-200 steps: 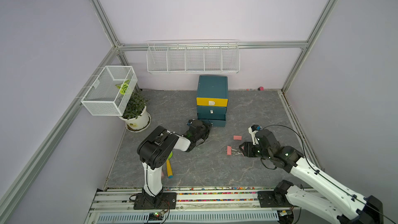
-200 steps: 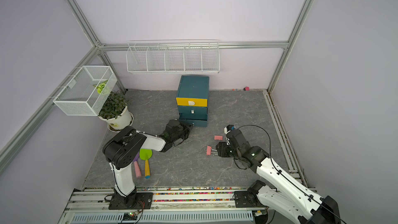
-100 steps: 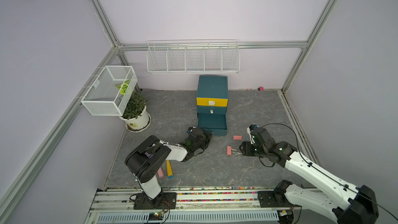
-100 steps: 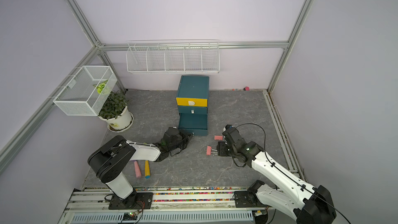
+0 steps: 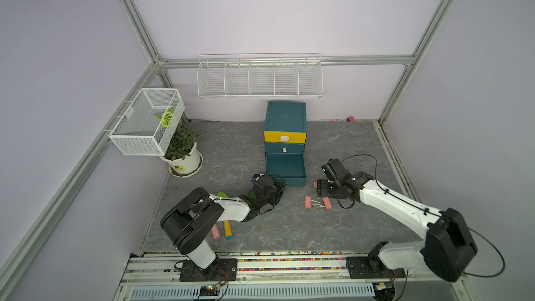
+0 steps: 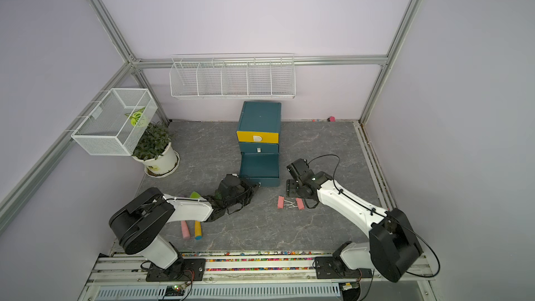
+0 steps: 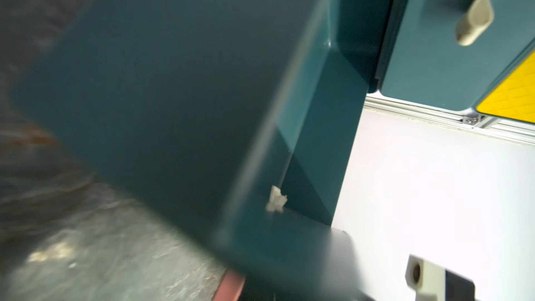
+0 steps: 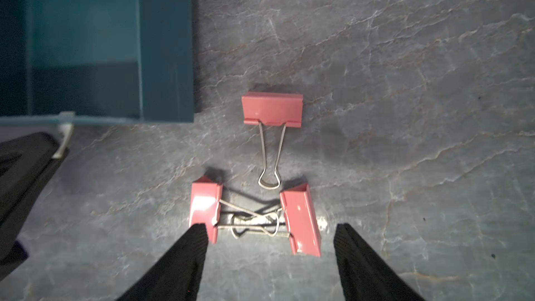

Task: Put the binder clips in the drawer according to color
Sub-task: Open the drawer in the storage box.

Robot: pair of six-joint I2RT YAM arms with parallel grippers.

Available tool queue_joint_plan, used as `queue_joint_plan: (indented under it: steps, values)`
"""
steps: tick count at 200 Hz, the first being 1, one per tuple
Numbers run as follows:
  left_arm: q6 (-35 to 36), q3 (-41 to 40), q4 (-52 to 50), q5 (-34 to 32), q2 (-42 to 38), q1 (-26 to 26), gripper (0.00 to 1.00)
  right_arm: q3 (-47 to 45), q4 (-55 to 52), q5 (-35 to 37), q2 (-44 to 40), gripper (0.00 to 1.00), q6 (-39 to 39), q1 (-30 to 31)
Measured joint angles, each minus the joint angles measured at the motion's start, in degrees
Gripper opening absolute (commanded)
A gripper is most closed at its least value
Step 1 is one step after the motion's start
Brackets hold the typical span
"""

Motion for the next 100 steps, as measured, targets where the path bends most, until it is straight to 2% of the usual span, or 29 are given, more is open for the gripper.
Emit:
queue_joint_plan:
  steps: [65, 78, 100]
  values:
    - [-0.37, -0.92, -1.29, -0.33, -1.18, -0.04, 0.00, 5.46, 2.60, -0.24, 12.26, 0.81, -0.26, -1.70]
    - [-0.39, -0.92, -1.27, -0.35, -1.18, -0.07, 0.09, 6.73, 3.04, -0.24, 13.84, 0.80, -0.26, -1.79]
    - [-0.31, -0.94, -1.14, -0.31, -1.16, -0.13, 0.32, 7.87, 3.52, -0.20, 16.28, 0.79, -0.15, -2.12]
